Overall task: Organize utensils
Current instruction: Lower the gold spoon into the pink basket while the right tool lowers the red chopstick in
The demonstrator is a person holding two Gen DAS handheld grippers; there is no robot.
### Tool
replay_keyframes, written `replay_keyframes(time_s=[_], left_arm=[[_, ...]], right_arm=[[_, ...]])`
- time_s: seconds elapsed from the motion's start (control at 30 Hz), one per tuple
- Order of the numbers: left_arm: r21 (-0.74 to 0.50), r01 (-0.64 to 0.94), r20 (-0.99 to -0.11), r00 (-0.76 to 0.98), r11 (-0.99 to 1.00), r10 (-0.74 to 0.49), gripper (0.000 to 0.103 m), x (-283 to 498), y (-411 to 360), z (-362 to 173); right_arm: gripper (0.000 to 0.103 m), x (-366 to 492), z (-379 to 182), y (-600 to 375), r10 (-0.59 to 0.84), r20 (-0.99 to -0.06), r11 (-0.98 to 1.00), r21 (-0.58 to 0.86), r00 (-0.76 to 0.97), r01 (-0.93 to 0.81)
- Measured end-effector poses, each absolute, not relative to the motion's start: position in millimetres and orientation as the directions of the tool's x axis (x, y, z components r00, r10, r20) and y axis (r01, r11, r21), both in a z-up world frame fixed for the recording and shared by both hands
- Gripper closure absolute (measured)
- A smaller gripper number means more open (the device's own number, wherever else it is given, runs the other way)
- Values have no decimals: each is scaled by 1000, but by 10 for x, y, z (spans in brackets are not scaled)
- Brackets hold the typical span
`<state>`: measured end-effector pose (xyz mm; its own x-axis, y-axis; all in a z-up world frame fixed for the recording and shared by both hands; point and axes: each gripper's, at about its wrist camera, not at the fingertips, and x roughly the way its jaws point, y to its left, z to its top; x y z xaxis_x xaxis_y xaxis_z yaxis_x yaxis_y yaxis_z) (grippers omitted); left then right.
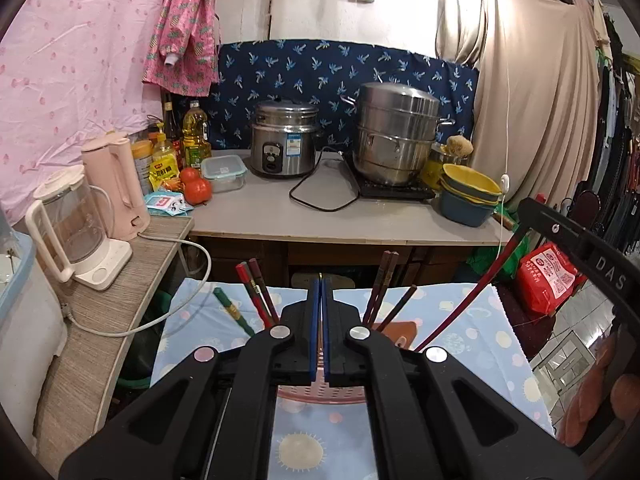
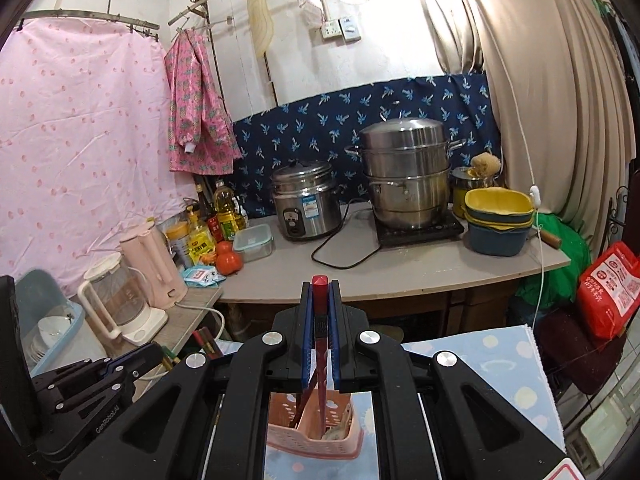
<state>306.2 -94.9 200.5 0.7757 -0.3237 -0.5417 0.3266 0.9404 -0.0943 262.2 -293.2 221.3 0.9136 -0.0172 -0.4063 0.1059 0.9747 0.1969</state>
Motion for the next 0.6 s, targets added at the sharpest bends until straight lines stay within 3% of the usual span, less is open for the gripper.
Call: replay_keyframes(time_s=[0.27, 0.6], left_arm=[[-80, 324, -599, 740, 943, -305, 102, 3427, -1174, 1586], [-85, 322, -631, 715, 943, -301, 102, 3634, -1258, 1368]], right_arm=[[96, 2976, 1684, -2875, 16, -490, 978, 187, 872, 87], [96, 3176, 1424, -2826, 36, -530, 980, 184, 847, 74]])
